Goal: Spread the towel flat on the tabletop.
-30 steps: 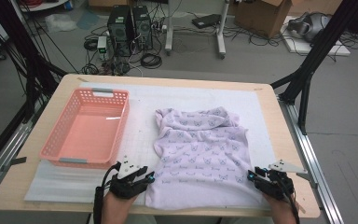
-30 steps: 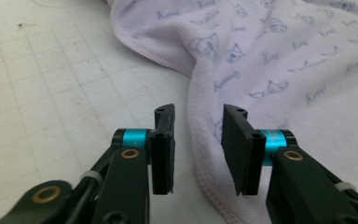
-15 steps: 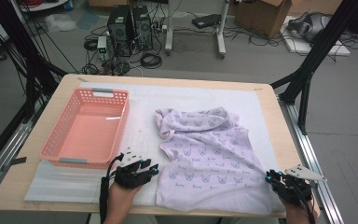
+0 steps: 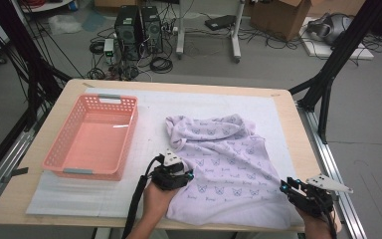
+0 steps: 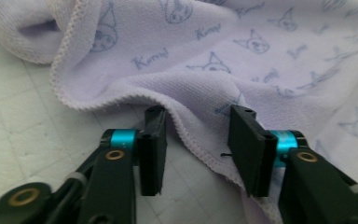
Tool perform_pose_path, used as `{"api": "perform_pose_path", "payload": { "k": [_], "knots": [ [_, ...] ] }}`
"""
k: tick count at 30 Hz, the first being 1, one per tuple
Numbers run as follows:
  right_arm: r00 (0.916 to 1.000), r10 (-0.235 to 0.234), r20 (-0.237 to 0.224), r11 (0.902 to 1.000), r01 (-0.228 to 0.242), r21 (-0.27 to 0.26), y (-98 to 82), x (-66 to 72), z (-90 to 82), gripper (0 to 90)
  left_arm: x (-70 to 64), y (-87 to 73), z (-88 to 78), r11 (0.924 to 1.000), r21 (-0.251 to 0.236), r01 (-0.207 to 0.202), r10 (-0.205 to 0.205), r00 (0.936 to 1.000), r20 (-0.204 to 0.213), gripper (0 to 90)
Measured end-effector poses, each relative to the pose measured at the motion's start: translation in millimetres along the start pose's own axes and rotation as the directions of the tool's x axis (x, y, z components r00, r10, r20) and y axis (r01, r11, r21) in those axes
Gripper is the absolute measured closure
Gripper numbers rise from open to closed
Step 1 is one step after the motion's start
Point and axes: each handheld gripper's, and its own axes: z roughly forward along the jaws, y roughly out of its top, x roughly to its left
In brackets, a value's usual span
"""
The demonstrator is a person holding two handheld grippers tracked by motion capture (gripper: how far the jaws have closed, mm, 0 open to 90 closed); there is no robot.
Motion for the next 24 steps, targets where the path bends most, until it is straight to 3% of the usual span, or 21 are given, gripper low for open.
{"api": "perform_pose_path", "payload": {
  "k": [1,2,3,4,7,9,11,17,19,22,24],
  "knots": [
    [1.0000,-0.005,-0.004,1.0000,0.005,-0.004,0.0,-0.1,1.1,67.2,-2.2,0.0,0.3,0.9997,-0.001,-0.023,0.023,0.9997,-0.005,70.0],
    [1.0000,-0.006,-0.007,1.0000,0.006,-0.001,0.1,0.4,2.0,67.2,-3.1,0.4,0.2,0.9990,0.003,-0.045,0.045,0.9987,0.025,81.2],
    [0.9999,-0.008,-0.009,1.0000,0.008,0.005,0.1,0.7,2.9,67.2,-5.3,0.8,0.5,0.9988,0.006,-0.048,0.048,0.9988,0.012,87.2],
    [0.9999,-0.009,-0.012,0.9999,0.009,0.008,0.1,1.1,3.8,67.2,-5.5,0.9,0.4,0.9986,0.005,-0.052,0.052,0.9986,0.009,87.5],
    [0.9998,-0.012,-0.017,0.9999,0.012,0.005,0.1,2.1,4.7,67.3,2.9,-1.3,-4.1,0.9999,-0.009,-0.012,0.012,0.9999,0.008,88.1],
    [0.9997,-0.012,-0.021,0.9999,0.012,0.002,0.7,2.3,4.2,67.3,11.5,-4.3,-8.7,0.9987,-0.021,0.046,-0.046,0.9989,0.013,88.2],
    [0.9996,0.000,-0.027,1.0000,-0.001,-0.003,0.6,1.8,4.1,67.3,17.5,-5.8,-13.6,0.9964,-0.038,0.076,-0.076,0.9971,0.012,88.1],
    [0.9987,0.014,-0.048,0.9998,-0.014,-0.010,1.4,1.0,6.5,66.9,27.7,-7.7,-22.7,0.9946,-0.059,0.086,-0.088,0.9954,-0.037,87.9],
    [0.9987,0.013,-0.049,0.9999,-0.013,-0.007,2.1,1.2,7.5,66.8,29.6,-8.8,-23.8,0.9935,-0.058,0.098,-0.100,0.9946,-0.028,86.2],
    [0.9984,0.016,-0.054,0.9998,-0.017,-0.009,2.9,2.0,8.0,66.2,29.9,-7.1,-21.2,0.9860,-0.083,0.145,-0.143,0.9892,0.033,63.5],
    [0.9986,0.011,-0.052,0.9999,-0.012,-0.007,3.2,2.2,8.0,65.6,25.7,-5.2,-17.0,0.9864,-0.087,0.139,-0.133,0.9885,0.071,52.6]
  ]
}}
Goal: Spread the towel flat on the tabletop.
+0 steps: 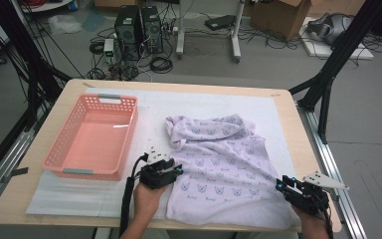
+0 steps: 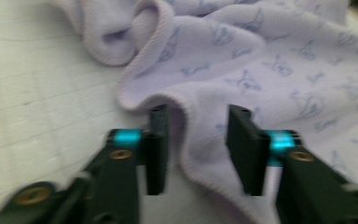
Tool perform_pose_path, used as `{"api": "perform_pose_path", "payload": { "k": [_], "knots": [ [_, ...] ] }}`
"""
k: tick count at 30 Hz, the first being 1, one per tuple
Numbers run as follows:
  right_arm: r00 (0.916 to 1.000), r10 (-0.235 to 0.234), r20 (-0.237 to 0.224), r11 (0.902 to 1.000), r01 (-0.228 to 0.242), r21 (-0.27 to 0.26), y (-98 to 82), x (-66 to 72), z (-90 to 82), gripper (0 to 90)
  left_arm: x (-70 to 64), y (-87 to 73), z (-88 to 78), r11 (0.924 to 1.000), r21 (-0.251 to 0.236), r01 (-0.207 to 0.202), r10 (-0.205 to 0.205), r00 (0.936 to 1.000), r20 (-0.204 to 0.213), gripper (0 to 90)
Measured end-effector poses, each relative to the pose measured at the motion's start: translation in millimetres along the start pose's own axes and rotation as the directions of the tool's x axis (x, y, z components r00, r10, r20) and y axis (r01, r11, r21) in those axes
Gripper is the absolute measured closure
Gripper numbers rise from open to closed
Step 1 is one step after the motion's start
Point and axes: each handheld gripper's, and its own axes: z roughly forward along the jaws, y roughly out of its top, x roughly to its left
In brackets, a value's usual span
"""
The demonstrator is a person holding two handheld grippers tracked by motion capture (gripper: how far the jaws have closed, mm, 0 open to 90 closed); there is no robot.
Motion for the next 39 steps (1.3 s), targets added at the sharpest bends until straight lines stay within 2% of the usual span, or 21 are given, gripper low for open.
{"api": "perform_pose_path", "payload": {
  "k": [1,4,6,8,10,11,12,13,14,15,16,19,23,26,29,31,32,34,38,39],
  "knots": [
    [1.0000,-0.001,0.000,1.0000,0.001,0.000,0.2,0.0,0.3,65.5,-3.8,-0.3,3.6,0.9999,0.004,-0.012,0.012,0.9997,0.022,51.6],
    [1.0000,-0.002,-0.002,1.0000,0.002,-0.001,0.5,-0.8,0.8,65.3,-13.4,-0.2,13.7,0.9997,0.022,-0.013,0.012,0.9975,0.070,47.7],
    [1.0000,0.001,-0.003,1.0000,-0.001,-0.004,0.4,-0.8,0.0,64.8,-21.7,1.3,19.2,0.9986,0.034,-0.040,0.037,0.9967,0.072,45.1],
    [1.0000,0.001,-0.006,1.0000,-0.001,-0.008,1.2,0.0,-1.6,64.3,-31.4,1.3,24.7,0.9924,0.070,-0.101,0.097,0.9937,0.055,44.7],
    [1.0000,-0.001,-0.009,0.9999,0.000,-0.011,2.2,0.7,-1.3,64.2,-41.0,1.0,27.1,0.9792,0.092,-0.181,0.181,0.9834,0.000,45.8],
    [1.0000,-0.001,-0.009,1.0000,0.001,-0.009,2.5,0.7,-0.8,64.2,-45.3,0.2,27.3,0.9705,0.097,-0.221,0.224,0.9742,-0.027,50.3],
    [0.9999,0.001,-0.011,0.9999,-0.001,-0.011,2.4,0.7,0.0,64.3,-46.7,-0.1,26.8,0.9624,0.100,-0.253,0.257,0.9657,-0.036,65.6],
    [0.9999,0.006,-0.013,0.9999,-0.006,-0.008,2.3,1.4,0.1,64.3,-45.5,0.4,26.5,0.9612,0.103,-0.256,0.261,0.9645,-0.039,73.8],
    [0.9999,0.002,-0.011,1.0000,-0.002,-0.007,2.1,2.3,0.2,64.3,-41.1,1.9,25.3,0.9714,0.107,-0.212,0.216,0.9761,-0.024,80.0],
    [0.9999,-0.003,-0.011,1.0000,0.003,-0.004,2.0,3.7,-0.4,64.4,-38.0,2.4,24.1,0.9799,0.103,-0.171,0.173,0.9848,-0.013,81.6],
    [0.9999,-0.006,-0.009,1.0000,0.006,-0.003,1.8,4.8,-0.7,64.4,-36.4,2.3,22.7,0.9816,0.103,-0.161,0.163,0.9866,-0.011,82.4],
    [0.9999,-0.005,-0.009,1.0000,0.005,-0.003,0.9,4.4,-1.3,64.4,-32.9,-0.2,16.8,0.9863,0.082,-0.143,0.145,0.9894,-0.013,83.2],
    [1.0000,0.006,-0.005,1.0000,-0.006,-0.005,0.2,4.1,-2.5,64.4,-20.6,-2.5,1.9,0.9934,0.056,-0.100,0.102,0.9938,-0.044,83.4],
    [1.0000,0.004,-0.006,1.0000,-0.004,0.001,0.0,4.5,1.0,64.4,-8.3,-8.0,-8.9,0.9965,0.045,-0.070,0.073,0.9946,-0.074,83.3],
    [0.9999,-0.008,-0.009,0.9998,0.008,0.020,-0.8,7.6,7.1,64.4,1.9,-11.6,-18.5,0.9980,0.031,-0.055,0.059,0.9917,-0.115,83.4],
    [0.9999,-0.010,-0.014,0.9994,0.011,0.032,-1.3,10.1,11.0,64.0,6.5,-14.1,-23.2,0.9986,0.023,-0.047,0.050,0.9928,-0.109,82.2],
    [0.9998,-0.014,-0.017,0.9992,0.015,0.037,-1.6,11.9,13.2,63.5,7.1,-15.4,-25.2,0.9986,0.020,-0.048,0.050,0.9939,-0.098,77.6],
    [0.9994,-0.022,-0.026,0.9986,0.023,0.048,-1.7,16.1,17.7,62.7,8.0,-17.9,-31.3,0.9986,0.024,-0.048,0.050,0.9955,-0.080,58.2],
    [0.9960,-0.013,-0.089,0.9984,0.018,0.054,-2.4,20.6,23.7,61.9,11.8,-20.1,-43.1,0.9996,-0.002,-0.029,0.029,0.9974,-0.066,52.0],
    [0.9940,-0.006,-0.109,0.9984,0.012,0.055,-3.1,21.3,26.3,61.9,12.3,-20.3,-45.5,0.9994,0.001,-0.036,0.036,0.9972,-0.065,51.8]
  ]
}}
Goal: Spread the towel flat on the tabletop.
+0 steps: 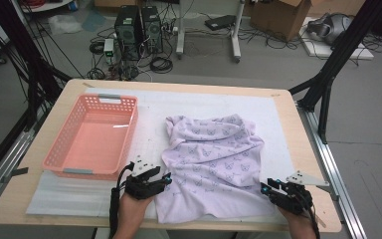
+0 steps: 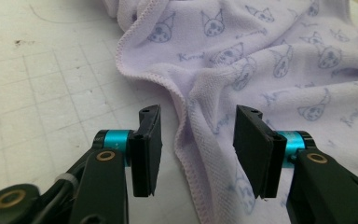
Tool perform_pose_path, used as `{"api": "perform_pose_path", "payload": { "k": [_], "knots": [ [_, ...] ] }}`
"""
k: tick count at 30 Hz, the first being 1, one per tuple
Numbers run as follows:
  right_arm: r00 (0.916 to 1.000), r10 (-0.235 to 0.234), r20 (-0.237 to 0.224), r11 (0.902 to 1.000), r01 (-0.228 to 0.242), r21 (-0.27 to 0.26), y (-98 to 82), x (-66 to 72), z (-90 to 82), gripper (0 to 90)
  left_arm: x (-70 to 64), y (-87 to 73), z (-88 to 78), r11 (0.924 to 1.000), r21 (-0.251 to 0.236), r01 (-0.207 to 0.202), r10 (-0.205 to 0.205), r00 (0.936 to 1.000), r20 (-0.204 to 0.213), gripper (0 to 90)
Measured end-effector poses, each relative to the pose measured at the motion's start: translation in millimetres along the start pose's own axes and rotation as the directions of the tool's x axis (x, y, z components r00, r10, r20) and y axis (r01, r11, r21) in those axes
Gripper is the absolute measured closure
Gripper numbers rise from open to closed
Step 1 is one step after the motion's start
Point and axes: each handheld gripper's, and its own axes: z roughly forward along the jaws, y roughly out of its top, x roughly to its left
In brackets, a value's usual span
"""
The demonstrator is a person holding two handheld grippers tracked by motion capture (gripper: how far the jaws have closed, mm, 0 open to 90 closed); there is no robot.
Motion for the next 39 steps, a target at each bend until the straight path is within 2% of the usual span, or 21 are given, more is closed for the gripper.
{"api": "perform_pose_path", "payload": {
  "k": [3,5,7,8,9,11,13,16,18,19,20,22,23,26,30,33,35,36,37,38,39],
  "knots": [
    [0.9995,-0.015,-0.027,0.9991,0.016,0.040,-2.1,3.5,8.5,61.5,0.5,-1.9,-1.6,1.0000,0.000,0.003,-0.003,0.9999,0.012,51.3],
    [0.9995,-0.028,-0.012,0.9987,0.029,0.042,-0.9,6.0,10.9,63.4,-0.4,-3.2,-0.8,1.0000,0.008,-0.003,0.003,0.9999,0.014,51.0],
    [0.9973,-0.070,0.022,0.9966,0.069,0.046,-0.1,8.4,12.3,71.7,-0.5,-4.3,-0.8,1.0000,0.008,-0.005,0.005,0.9998,0.017,50.7],
    [0.9965,-0.083,0.009,0.9953,0.083,0.050,0.3,8.8,12.2,82.7,-0.5,-4.7,-1.1,0.9999,0.010,-0.004,0.004,0.9998,0.018,50.7],
    [0.9958,-0.090,-0.018,0.9943,0.091,0.057,0.6,9.2,11.8,86.9,-0.5,-5.4,-1.4,0.9999,0.012,-0.007,0.007,0.9998,0.018,50.5],
    [0.9913,-0.131,0.008,0.9892,0.131,0.067,1.7,12.4,10.9,88.0,-0.1,-6.7,-2.5,0.9999,0.011,-0.002,0.001,0.9998,0.020,50.3],
    [0.9811,-0.162,0.105,0.9847,0.154,0.080,2.5,8.9,3.3,88.4,0.6,-7.5,-4.4,1.0000,0.007,0.006,-0.007,0.9998,0.020,50.1],
    [0.9631,-0.144,0.227,0.9871,0.124,0.101,-2.6,-8.1,-13.8,88.4,2.8,-9.2,-7.3,0.9999,0.007,0.014,-0.014,0.9997,0.018,49.9],
    [0.9636,-0.103,0.247,0.9911,0.079,0.108,-9.3,-18.0,-21.8,88.2,3.6,-10.7,-7.3,0.9997,0.013,0.020,-0.020,0.9996,0.020,50.7],
    [0.9647,-0.091,0.247,0.9919,0.066,0.108,-11.4,-19.5,-24.0,87.3,3.4,-11.7,-6.8,0.9995,0.022,0.023,-0.024,0.9994,0.025,52.0],
    [0.9706,-0.062,0.233,0.9942,0.039,0.100,-13.1,-20.7,-26.4,86.1,3.0,-12.3,-6.4,0.9994,0.025,0.025,-0.025,0.9991,0.033,53.8],
    [0.9748,-0.041,0.219,0.9965,0.024,0.081,-12.6,-19.3,-29.4,74.7,-0.3,-12.9,-5.7,0.9993,0.031,0.023,-0.024,0.9983,0.052,54.8],
    [0.9794,-0.028,0.200,0.9979,0.016,0.062,-12.1,-18.4,-31.6,72.1,-2.4,-13.3,-5.6,0.9994,0.031,0.017,-0.019,0.9980,0.060,54.9],
    [0.9843,-0.033,0.174,0.9991,0.027,0.034,-12.4,-15.3,-37.7,65.9,-8.2,-16.5,-5.4,0.9990,0.045,0.006,-0.010,0.9969,0.079,54.9],
    [0.9880,-0.029,0.152,0.9986,0.021,0.049,-18.5,-18.0,-39.9,63.8,-19.6,-21.5,-6.0,0.9986,0.052,-0.009,0.004,0.9943,0.107,54.5],
    [0.9910,-0.017,0.133,0.9981,0.009,0.061,-25.0,-16.1,-42.0,62.9,-31.7,-23.8,-8.2,0.9969,0.066,-0.042,0.035,0.9937,0.107,53.4],
    [0.9909,-0.025,0.132,0.9959,0.013,0.090,-29.5,-13.1,-42.7,64.2,-39.7,-26.8,-9.2,0.9960,0.064,-0.062,0.055,0.9935,0.100,52.6],
    [0.9900,-0.019,0.140,0.9964,0.007,0.085,-31.1,-11.5,-43.8,67.3,-43.1,-28.7,-9.9,0.9949,0.060,-0.081,0.076,0.9938,0.081,54.4],
    [0.9902,-0.016,0.138,0.9960,0.004,0.089,-31.9,-10.6,-45.0,74.0,-47.9,-31.2,-11.2,0.9903,0.055,-0.128,0.126,0.9914,0.036,62.7],
    [0.9916,-0.023,0.127,0.9953,0.011,0.096,-32.5,-9.2,-47.0,84.4,-48.7,-31.1,-14.6,0.9890,0.072,-0.129,0.126,0.9909,0.048,80.8],
    [0.9922,-0.035,0.119,0.9947,0.023,0.100,-33.7,-6.6,-48.8,85.9,-49.4,-30.0,-17.8,0.9895,0.095,-0.109,0.105,0.9936,0.042,87.2]
  ]
}}
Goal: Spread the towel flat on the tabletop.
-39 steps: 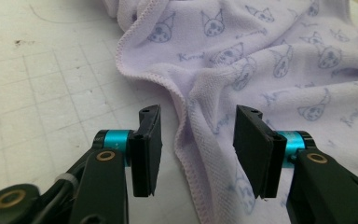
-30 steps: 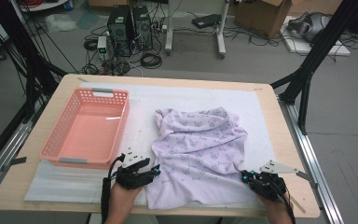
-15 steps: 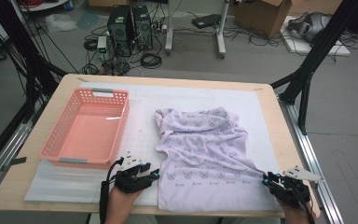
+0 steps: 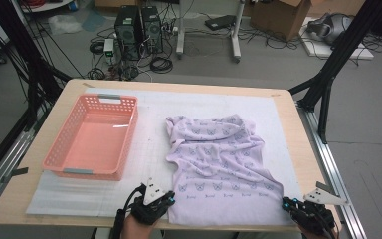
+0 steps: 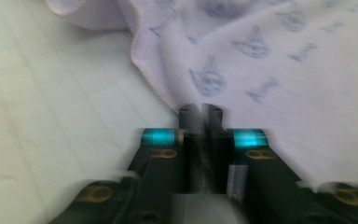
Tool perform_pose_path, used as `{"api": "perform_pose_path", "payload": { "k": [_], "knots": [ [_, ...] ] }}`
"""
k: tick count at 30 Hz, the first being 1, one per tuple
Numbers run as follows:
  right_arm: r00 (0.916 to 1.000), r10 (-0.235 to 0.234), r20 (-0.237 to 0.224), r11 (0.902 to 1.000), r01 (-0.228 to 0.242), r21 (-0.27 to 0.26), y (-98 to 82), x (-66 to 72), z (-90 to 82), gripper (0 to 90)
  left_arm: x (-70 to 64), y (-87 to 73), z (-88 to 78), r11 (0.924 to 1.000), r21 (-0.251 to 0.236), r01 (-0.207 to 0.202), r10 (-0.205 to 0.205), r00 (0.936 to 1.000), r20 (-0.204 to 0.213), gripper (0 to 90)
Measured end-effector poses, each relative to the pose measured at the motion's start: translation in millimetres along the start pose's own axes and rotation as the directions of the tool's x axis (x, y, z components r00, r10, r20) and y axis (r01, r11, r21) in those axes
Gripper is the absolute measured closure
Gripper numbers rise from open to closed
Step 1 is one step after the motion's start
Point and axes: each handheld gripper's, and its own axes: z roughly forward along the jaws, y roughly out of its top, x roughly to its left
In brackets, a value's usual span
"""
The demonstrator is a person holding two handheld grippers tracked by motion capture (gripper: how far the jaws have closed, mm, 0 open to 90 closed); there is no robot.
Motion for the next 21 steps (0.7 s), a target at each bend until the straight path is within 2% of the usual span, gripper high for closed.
{"api": "perform_pose_path", "payload": {
  "k": [2,4,6,9,12,13,14,16,18,21],
  "knots": [
    [0.9997,-0.024,0.000,0.9996,0.024,0.017,-2.3,4.3,-5.4,87.2,-0.4,-2.9,-10.8,0.9997,0.022,-0.009,0.009,0.9997,-0.023,87.7],
    [0.9989,-0.016,-0.043,0.9998,0.016,0.012,-7.0,6.2,-12.1,87.3,3.6,-9.6,-24.3,0.9994,0.010,0.034,-0.034,0.9993,-0.018,87.7],
    [0.9970,-0.008,-0.077,0.9999,0.009,0.007,-12.4,11.4,-19.5,87.4,2.7,-14.6,-34.8,0.9990,0.012,0.043,-0.042,0.9990,-0.017,87.7],
    [0.9944,-0.043,-0.097,0.9986,0.046,0.026,-18.9,21.8,-25.8,87.5,-0.7,-25.7,-50.0,0.9980,0.009,0.062,-0.062,0.9980,-0.009,87.7],
    [0.9909,-0.074,-0.113,0.9949,0.081,0.059,-26.9,32.9,-29.2,87.4,-1.7,-38.1,-55.7,0.9978,0.017,0.064,-0.064,0.9979,-0.001,87.2],
    [0.9906,-0.070,-0.118,0.9951,0.077,0.062,-28.1,34.2,-29.4,87.1,-1.7,-39.8,-54.9,0.9980,0.005,0.063,-0.063,0.9980,-0.008,85.4],
    [0.9909,-0.063,-0.119,0.9957,0.071,0.059,-28.2,34.7,-29.3,85.4,-1.1,-39.6,-54.0,0.9985,-0.014,0.054,-0.054,0.9984,-0.018,80.6],
    [0.9918,-0.047,-0.119,0.9982,0.051,0.032,-26.2,33.3,-29.0,74.3,1.9,-36.3,-52.9,0.9954,-0.083,0.046,-0.050,0.9978,-0.042,58.0],
    [0.9932,-0.024,-0.114,0.9997,0.023,-0.011,-23.4,30.9,-29.6,67.7,7.6,-31.1,-50.9,0.9891,-0.137,0.054,-0.060,0.9973,-0.042,52.7],
    [0.9960,-0.004,-0.089,0.9978,-0.002,-0.066,-16.4,27.6,-26.5,61.2,17.2,-23.8,-40.9,0.9832,-0.159,0.090,-0.099,0.9939,-0.049,46.5]
  ]
}}
